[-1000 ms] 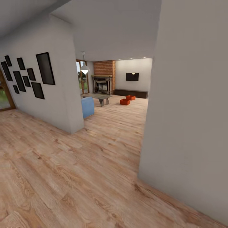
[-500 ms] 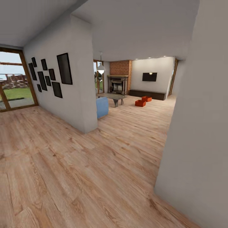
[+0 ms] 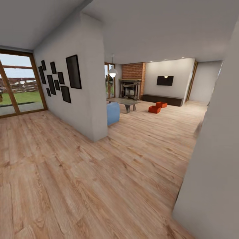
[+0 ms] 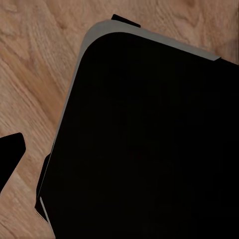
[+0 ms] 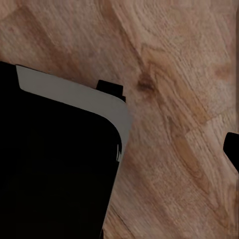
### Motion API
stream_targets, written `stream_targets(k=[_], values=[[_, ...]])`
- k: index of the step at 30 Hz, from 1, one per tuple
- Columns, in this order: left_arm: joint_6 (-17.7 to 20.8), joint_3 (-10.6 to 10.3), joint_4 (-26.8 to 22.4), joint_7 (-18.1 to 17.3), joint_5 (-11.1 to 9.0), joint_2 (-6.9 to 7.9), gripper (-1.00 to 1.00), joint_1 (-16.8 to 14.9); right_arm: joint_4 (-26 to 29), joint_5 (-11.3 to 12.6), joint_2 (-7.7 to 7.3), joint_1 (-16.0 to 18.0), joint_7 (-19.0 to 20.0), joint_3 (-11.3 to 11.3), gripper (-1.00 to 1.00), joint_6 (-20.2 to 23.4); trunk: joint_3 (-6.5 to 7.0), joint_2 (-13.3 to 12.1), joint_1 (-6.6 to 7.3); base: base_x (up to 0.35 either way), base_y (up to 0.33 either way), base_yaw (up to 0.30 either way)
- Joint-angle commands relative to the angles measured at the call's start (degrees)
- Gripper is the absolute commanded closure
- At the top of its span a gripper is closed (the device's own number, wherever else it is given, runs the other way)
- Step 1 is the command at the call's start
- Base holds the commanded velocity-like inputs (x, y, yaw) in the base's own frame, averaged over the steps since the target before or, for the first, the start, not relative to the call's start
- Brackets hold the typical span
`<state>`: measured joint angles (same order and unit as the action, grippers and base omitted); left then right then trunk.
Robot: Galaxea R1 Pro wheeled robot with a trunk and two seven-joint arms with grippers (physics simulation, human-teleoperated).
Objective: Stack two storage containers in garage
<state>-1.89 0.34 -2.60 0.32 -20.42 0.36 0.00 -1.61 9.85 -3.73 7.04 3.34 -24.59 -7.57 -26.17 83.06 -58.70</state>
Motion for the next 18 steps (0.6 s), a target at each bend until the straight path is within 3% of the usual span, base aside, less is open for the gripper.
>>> stream_targets(k=[1,9,15,18], values=[[-0.1,0.0,0.0,0.0,-0.2,0.00,-1.00,0.0,-0.2,0.6,0.02,0.1,0.3,-0.4,-1.00,-0.3,-0.05,0.0,-0.03,0.325,0.000,0.005],[-0.1,0.0,0.0,0.0,-0.2,0.00,-1.00,0.0,-0.1,0.4,0.20,0.1,0.3,-0.5,-1.00,-0.3,-0.05,0.0,-0.03,0.325,0.000,0.001],[-0.4,-0.1,0.0,0.0,-0.1,-0.07,-1.00,0.0,0.4,0.3,2.10,0.0,0.3,-0.1,-1.00,-0.3,-0.05,0.0,-0.03,0.325,0.000,0.000],[-0.4,-0.2,0.0,0.0,-0.1,-0.09,-1.00,0.0,0.5,0.5,2.27,0.0,0.3,0.0,-1.00,-0.3,-0.05,0.0,-0.03,0.325,0.000,0.000]])
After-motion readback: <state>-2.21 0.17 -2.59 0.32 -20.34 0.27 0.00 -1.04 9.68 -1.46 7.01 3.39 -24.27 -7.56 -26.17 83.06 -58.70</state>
